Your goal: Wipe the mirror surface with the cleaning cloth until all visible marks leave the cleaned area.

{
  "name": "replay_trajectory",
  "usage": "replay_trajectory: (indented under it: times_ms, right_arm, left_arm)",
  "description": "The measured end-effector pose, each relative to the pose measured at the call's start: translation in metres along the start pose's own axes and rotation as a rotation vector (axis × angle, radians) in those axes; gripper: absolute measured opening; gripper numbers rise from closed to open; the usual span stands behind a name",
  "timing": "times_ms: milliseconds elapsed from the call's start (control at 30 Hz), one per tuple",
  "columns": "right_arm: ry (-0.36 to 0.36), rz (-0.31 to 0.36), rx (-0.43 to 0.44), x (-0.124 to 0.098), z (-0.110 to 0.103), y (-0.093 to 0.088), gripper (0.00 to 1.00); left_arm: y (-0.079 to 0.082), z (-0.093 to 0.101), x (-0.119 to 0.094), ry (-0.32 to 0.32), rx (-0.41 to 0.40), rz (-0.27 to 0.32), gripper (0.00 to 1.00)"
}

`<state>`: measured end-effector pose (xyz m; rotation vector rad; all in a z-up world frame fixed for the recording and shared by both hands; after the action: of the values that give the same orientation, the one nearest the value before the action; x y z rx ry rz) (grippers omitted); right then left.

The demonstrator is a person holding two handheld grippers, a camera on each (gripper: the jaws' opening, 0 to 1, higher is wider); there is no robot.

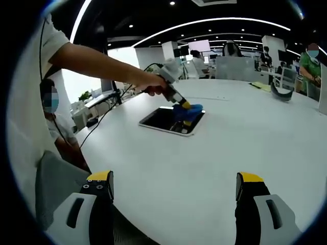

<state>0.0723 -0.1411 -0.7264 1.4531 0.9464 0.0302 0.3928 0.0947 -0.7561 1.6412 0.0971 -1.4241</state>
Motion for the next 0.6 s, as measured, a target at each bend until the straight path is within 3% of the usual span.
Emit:
replay_trajectory:
  times_ms: [600]
  right_arm:
    - [-0.001,-0.001,0.004,-0.0015,0.0016,-0.001,1.0]
  left_arm:
    - [0.0068,0.0054,0.0065,-0.008,-0.008,0.002,0.06]
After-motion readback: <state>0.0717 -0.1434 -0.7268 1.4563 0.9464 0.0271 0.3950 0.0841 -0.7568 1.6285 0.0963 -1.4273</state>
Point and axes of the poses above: the point that each gripper's makers call its tool centre point, and the gripper's own axes: x roughly forward along the fingers, z roughly to its right, y roughly out of its top, the point moved 10 cm from there along -x, roughly backward along the fingers
